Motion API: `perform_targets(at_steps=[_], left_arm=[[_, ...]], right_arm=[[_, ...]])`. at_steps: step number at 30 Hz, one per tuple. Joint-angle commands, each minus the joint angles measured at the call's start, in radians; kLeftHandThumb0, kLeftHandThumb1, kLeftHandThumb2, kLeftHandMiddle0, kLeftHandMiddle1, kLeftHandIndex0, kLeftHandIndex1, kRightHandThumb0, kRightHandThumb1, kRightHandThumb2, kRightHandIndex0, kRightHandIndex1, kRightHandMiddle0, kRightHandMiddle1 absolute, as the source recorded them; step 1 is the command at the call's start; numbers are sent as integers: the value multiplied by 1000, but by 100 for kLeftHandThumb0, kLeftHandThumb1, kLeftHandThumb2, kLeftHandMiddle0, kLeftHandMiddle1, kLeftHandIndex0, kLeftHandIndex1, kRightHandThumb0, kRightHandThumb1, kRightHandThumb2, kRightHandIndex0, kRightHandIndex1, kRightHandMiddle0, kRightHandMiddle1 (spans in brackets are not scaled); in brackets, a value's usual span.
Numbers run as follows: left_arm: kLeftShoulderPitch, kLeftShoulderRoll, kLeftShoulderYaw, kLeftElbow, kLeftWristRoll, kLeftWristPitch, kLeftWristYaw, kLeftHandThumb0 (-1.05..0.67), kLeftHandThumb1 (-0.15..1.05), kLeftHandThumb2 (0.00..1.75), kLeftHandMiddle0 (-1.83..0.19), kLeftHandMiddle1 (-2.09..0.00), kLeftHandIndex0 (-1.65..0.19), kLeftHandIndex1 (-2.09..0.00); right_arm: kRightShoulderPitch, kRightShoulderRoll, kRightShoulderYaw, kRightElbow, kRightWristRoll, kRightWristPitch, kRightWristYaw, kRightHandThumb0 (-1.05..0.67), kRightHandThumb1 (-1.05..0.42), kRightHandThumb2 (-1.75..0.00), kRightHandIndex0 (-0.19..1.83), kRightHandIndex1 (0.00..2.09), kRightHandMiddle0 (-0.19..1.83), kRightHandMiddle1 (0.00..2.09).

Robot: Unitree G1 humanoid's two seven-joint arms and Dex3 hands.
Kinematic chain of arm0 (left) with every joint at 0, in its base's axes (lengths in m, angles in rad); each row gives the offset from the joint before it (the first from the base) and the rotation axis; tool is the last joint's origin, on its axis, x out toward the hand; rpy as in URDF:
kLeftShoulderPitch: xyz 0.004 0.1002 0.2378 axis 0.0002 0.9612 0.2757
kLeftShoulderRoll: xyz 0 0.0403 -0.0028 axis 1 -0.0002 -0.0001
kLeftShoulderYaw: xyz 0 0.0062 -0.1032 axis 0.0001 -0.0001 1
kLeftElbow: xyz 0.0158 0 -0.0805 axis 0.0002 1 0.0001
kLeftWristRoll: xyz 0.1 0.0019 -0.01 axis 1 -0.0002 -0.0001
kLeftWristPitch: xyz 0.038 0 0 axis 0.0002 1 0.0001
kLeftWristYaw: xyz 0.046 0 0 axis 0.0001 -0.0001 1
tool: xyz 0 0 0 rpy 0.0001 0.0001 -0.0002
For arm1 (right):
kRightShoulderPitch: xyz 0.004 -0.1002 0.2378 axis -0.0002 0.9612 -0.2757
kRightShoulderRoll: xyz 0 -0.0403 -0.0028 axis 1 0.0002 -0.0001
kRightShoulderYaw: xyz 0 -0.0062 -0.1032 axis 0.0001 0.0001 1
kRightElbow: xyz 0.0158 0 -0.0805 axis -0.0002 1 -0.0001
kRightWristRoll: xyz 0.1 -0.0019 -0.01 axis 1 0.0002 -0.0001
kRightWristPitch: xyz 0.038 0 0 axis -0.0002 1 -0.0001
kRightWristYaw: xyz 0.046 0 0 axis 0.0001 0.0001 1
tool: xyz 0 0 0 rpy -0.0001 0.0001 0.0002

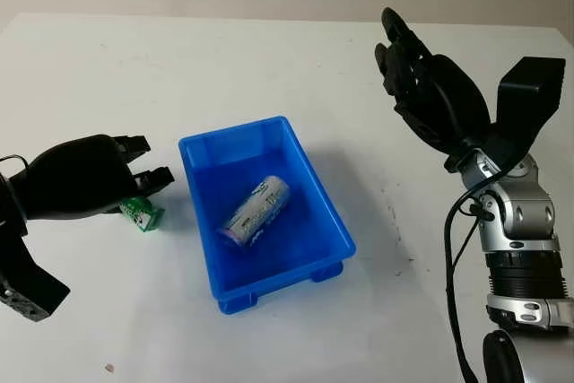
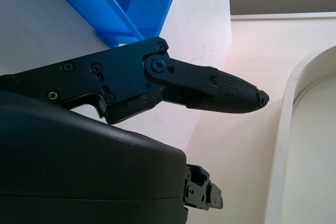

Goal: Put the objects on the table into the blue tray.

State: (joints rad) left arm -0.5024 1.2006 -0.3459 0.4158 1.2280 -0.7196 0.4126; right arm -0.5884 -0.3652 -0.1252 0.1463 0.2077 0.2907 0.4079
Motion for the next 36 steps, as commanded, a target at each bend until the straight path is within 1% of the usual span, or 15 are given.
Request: perform_targets(at_steps=[1,3,5,7,9,12,14,18,19,22,25,29,31,33,36], left_arm=[[1,3,25,34,-53,11,-30,-41,104,6,-37,-209,-14,-209],[-14,8,43,46,-95,27,-60,-42,104,8,-31,-209,-8,-209],[-36,2,69,80,-183,13,-102,-40,105,11,-25,-209,-5,-209],[-54,-5,95,109,-278,1,-159,-38,105,9,-17,-209,-5,-185],[-76,-4,118,134,-341,1,-196,-38,104,8,-14,-205,-9,-175],[-110,1,155,153,-407,32,-259,-39,105,7,-12,-208,-9,-186],[-131,10,164,160,-406,36,-257,-40,105,10,-15,-209,-8,-201],[-155,8,192,173,-430,43,-254,-41,104,7,-19,-209,-13,-200],[-155,7,203,162,-446,54,-267,-41,104,6,-21,-209,-17,-188],[-142,-5,245,100,-510,96,-317,-41,104,6,-22,-202,-24,-174],[-122,-41,298,17,-617,144,-379,-40,102,5,-30,-179,-31,-161],[-110,-90,347,-105,-717,208,-459,-35,100,5,-37,-167,-33,-162],[-112,-122,361,-167,-758,233,-492,-35,100,5,-39,-168,-35,-162],[-116,-155,366,-224,-788,257,-523,-34,98,5,-45,-159,-39,-149],[-131,-198,359,-270,-825,249,-568,-35,98,5,-45,-159,-42,-148]], right_arm=[[-13,-4,-7,-3,6,-5,-1,-72,-105,-65,-19,0,-19,0],[-13,-2,-9,-2,7,-4,-2,-72,-105,-64,-19,0,-19,0],[-12,-2,-9,-4,7,-3,-5,-72,-105,-64,-19,0,-19,0],[-13,-3,-9,-3,8,0,-4,-72,-105,-63,-19,0,-19,0],[-13,-3,-8,-1,8,-1,-3,-72,-105,-63,-19,0,-19,0],[-13,-1,-7,-1,8,-4,-4,-72,-105,-63,-19,0,-19,0],[-13,-1,-6,2,8,-10,-1,-71,-105,-64,-19,0,-19,0],[-9,-1,-7,-1,8,-8,-2,-71,-105,-64,-19,0,-19,0],[-8,-1,-8,-1,10,-8,0,-71,-105,-63,-19,0,-19,0],[-6,-3,-7,-2,10,-8,3,-71,-105,-63,-19,0,-19,0],[-5,-2,-7,-4,8,-9,1,-71,-105,-63,-19,0,-19,0],[-6,3,-8,-4,11,-3,-2,-71,-105,-64,-19,0,-19,0],[-7,4,-8,-1,13,-3,-1,-70,-105,-64,-19,0,-19,0],[-7,5,-7,-1,15,-2,-1,-70,-105,-65,-19,0,-19,0],[-4,6,-5,-8,13,1,-7,-70,-105,-65,-19,0,-19,0]])
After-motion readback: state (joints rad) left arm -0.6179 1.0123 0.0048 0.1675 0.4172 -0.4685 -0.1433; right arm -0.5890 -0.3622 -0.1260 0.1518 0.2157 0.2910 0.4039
